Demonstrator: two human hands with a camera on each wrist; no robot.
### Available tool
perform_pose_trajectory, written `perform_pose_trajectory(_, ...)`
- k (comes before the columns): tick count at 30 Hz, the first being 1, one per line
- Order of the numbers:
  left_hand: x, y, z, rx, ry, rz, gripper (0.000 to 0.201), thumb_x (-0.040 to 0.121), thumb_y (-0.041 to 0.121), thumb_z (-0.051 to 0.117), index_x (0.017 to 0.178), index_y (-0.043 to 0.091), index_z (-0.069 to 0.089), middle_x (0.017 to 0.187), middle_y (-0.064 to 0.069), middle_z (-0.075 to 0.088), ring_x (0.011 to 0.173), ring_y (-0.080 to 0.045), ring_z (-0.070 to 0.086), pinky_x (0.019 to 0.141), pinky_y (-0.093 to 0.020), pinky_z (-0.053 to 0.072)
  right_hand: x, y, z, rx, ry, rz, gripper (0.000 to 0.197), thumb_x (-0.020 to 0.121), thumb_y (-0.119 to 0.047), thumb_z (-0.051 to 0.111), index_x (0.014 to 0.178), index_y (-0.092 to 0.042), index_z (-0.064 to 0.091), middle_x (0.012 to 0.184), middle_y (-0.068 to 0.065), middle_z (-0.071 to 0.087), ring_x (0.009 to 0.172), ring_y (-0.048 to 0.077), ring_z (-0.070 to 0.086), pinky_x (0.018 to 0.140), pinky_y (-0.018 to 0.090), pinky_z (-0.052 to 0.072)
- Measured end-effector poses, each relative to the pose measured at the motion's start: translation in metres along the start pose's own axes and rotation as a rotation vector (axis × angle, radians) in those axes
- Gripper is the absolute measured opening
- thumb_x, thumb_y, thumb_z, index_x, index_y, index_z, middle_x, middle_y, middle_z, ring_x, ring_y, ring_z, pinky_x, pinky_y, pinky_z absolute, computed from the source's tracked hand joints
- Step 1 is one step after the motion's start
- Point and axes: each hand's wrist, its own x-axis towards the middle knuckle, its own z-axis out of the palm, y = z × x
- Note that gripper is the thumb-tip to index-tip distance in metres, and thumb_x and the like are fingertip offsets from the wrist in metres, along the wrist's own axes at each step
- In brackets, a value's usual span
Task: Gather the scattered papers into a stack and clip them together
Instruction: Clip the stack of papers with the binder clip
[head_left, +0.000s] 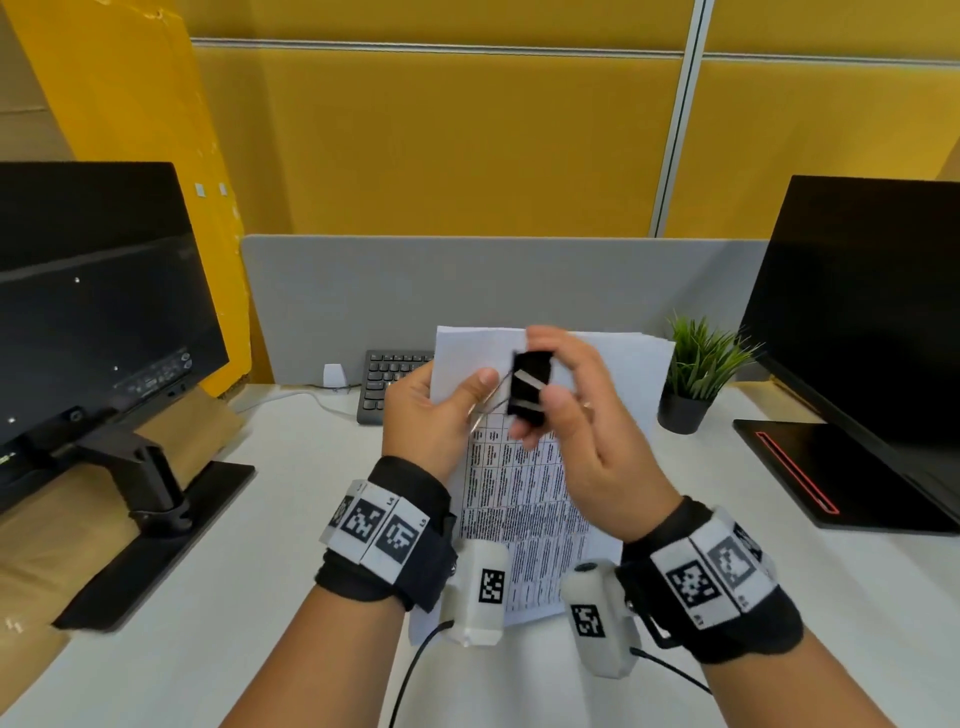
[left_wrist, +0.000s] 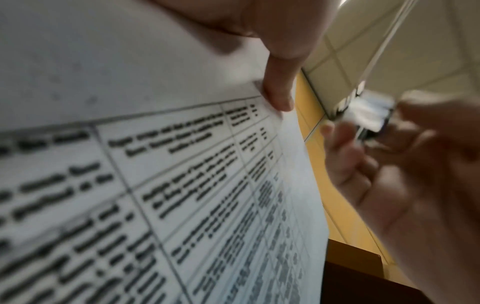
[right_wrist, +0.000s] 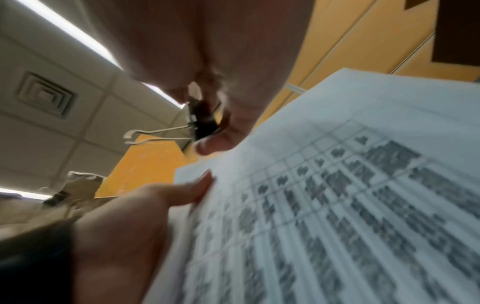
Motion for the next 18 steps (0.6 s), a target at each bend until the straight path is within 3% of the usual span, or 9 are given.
perform_pose_trajectory(3, 0.000, -0.005, -0.004, -0.011, 0.055, 0.000, 0.017, 0.083, 0.007, 0.069, 0.079, 0.023, 0.066, 0.074, 0.010, 0.069, 0.063, 0.002, 0.067, 0.056, -0.012, 0.051, 0.011, 0.001, -0.010, -0.371, 0.258, 0.087, 0.031, 0.099, -0.024, 0.035, 0.129, -0.018, 0.041, 0.123, 0.002, 0.040, 0.086, 0.011, 0.054, 0.078, 0.017, 0.043)
perform_pose_trajectory(5, -0.002, -0.005, 0.000, 0.000, 0.057, 0.012, 0.018, 0.082, 0.007, 0.070, 0.080, 0.024, 0.066, 0.075, 0.011, 0.069, 0.063, 0.002, 0.067, 0.056, -0.012, 0.050, 0.014, 0.000, -0.009, -0.593, 0.279, 0.182, 0.033, 0.099, -0.023, 0.037, 0.131, -0.013, 0.041, 0.125, 0.003, 0.037, 0.085, 0.005, 0.042, 0.074, 0.013, 0.032)
perform_pose_trajectory(8, -0.004, -0.003, 0.007, 0.021, 0.037, 0.039, 0.020, 0.082, 0.008, 0.071, 0.081, 0.027, 0.066, 0.078, 0.009, 0.069, 0.065, 0.005, 0.066, 0.058, -0.011, 0.050, 0.008, -0.005, 0.004, -0.739, 0.245, 0.111, 0.033, 0.098, -0.025, 0.039, 0.129, -0.014, 0.041, 0.117, -0.001, 0.037, 0.077, 0.007, 0.041, 0.066, 0.018, 0.035)
perform_pose_trajectory(10, -0.004, -0.004, 0.007, 0.016, 0.040, 0.028, 0.020, 0.084, 0.008, 0.069, 0.081, 0.027, 0.065, 0.078, 0.009, 0.068, 0.063, 0.007, 0.066, 0.056, -0.010, 0.050, 0.004, -0.008, 0.007, -0.686, 0.218, 0.092, 0.035, 0.097, -0.028, 0.036, 0.130, -0.017, 0.040, 0.112, -0.008, 0.032, 0.075, 0.004, 0.042, 0.066, 0.017, 0.037)
perform_pose_trajectory(13, 0.001, -0.005, 0.001, 0.001, 0.077, 0.013, 0.017, 0.084, 0.007, 0.068, 0.079, 0.023, 0.065, 0.076, 0.006, 0.068, 0.061, 0.002, 0.066, 0.055, -0.012, 0.051, -0.004, -0.012, 0.000, -0.393, 0.110, 0.136, 0.033, 0.099, -0.030, 0.032, 0.130, -0.026, 0.040, 0.111, -0.014, 0.034, 0.080, 0.000, 0.052, 0.075, 0.016, 0.041)
perform_pose_trajectory(16, 0.003, -0.005, 0.001, -0.002, 0.075, 0.022, 0.020, 0.083, 0.000, 0.067, 0.075, 0.018, 0.064, 0.065, 0.011, 0.066, 0.055, 0.006, 0.061, 0.054, -0.011, 0.047, -0.008, -0.018, -0.004, 0.027, -0.079, 0.169, 0.029, 0.096, -0.029, 0.037, 0.123, -0.035, 0.046, 0.123, -0.008, 0.039, 0.077, 0.017, 0.065, 0.074, 0.025, 0.052)
perform_pose_trajectory(18, 0.000, -0.007, 0.006, 0.020, 0.050, 0.014, 0.026, 0.083, -0.005, 0.065, 0.068, 0.016, 0.063, 0.054, 0.011, 0.062, 0.050, 0.001, 0.056, 0.050, -0.015, 0.045, -0.008, -0.015, -0.002, 0.186, -0.186, 0.204, 0.032, 0.095, -0.027, 0.039, 0.126, -0.030, 0.049, 0.129, 0.001, 0.041, 0.079, 0.027, 0.067, 0.075, 0.033, 0.055)
